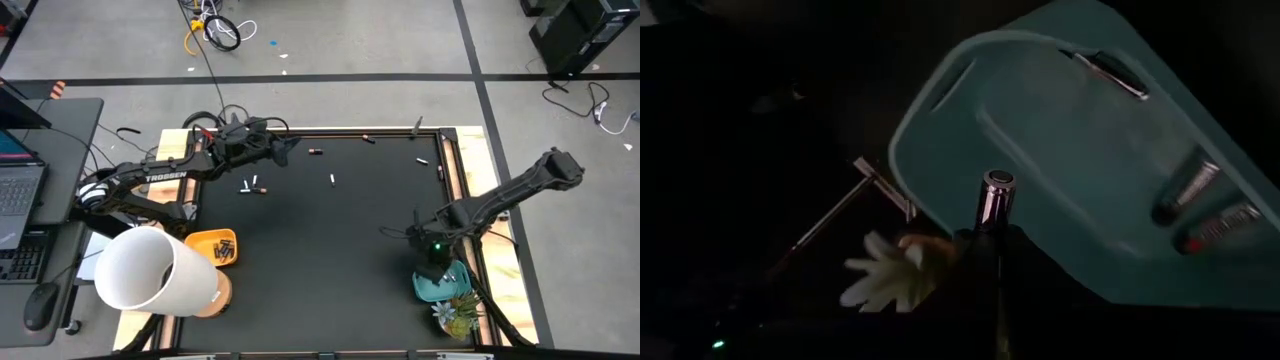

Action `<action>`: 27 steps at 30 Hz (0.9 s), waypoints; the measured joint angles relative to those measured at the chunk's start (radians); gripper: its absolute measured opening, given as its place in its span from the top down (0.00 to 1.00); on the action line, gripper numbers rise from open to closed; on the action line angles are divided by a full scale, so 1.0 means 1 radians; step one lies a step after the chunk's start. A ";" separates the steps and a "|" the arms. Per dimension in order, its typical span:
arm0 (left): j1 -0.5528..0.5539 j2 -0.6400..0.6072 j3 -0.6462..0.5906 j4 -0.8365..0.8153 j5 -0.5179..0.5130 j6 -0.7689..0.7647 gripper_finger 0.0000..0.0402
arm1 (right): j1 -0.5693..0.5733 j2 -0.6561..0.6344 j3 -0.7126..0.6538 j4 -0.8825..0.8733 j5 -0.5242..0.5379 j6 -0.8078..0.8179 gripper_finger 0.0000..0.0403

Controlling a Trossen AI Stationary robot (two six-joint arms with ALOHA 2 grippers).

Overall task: Sort batteries
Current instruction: Put the silver battery into the green bin

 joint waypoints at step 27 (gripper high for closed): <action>0.000 0.001 0.000 0.001 0.043 0.009 0.60 | 0.102 -0.027 -0.101 0.332 -0.249 0.371 0.74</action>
